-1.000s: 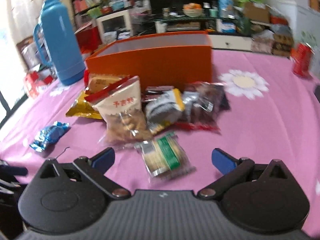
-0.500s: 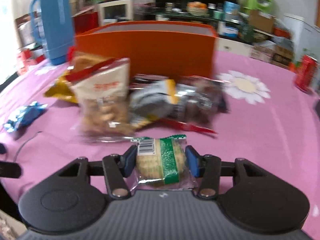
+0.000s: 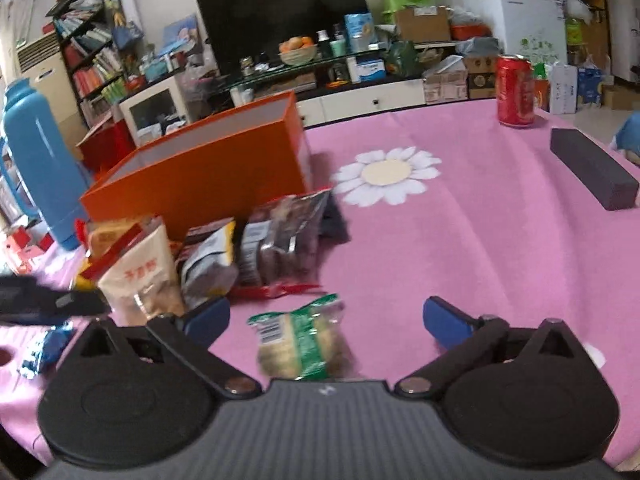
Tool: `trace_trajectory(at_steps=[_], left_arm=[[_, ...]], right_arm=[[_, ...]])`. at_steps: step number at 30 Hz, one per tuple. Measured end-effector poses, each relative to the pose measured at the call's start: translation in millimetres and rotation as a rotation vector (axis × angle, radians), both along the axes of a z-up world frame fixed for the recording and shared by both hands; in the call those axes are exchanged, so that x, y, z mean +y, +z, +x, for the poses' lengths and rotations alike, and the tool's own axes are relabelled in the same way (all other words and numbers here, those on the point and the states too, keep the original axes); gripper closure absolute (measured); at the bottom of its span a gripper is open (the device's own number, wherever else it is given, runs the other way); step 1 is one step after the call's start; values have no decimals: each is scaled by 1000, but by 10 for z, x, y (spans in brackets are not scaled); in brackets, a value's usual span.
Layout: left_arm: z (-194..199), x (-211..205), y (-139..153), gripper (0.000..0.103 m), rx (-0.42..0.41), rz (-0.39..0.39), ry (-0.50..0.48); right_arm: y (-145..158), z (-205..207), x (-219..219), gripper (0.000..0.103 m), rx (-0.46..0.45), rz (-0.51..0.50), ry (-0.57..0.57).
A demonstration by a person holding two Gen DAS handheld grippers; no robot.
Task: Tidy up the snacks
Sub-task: 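Move both tools toward the white peanut bag and green-banded cracker pack, then grasp the white peanut bag with the left tool while the right tool grasps the green-banded cracker pack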
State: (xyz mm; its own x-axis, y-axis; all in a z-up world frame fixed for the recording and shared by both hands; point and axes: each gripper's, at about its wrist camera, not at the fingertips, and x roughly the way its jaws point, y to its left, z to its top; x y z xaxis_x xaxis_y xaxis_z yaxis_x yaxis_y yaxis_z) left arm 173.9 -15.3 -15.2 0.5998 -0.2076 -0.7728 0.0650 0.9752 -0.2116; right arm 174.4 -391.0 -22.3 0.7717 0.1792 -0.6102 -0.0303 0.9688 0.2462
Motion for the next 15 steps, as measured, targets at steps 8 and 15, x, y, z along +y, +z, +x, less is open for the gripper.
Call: trace_trajectory(at_steps=[8, 15], left_arm=[[191, -57, -203, 68, 89, -68, -27], [-357, 316, -130, 66, 149, -22, -52]], right_arm=[[-75, 91, -136, 1, 55, 64, -18], [-86, 98, -18, 1, 87, 41, 49]])
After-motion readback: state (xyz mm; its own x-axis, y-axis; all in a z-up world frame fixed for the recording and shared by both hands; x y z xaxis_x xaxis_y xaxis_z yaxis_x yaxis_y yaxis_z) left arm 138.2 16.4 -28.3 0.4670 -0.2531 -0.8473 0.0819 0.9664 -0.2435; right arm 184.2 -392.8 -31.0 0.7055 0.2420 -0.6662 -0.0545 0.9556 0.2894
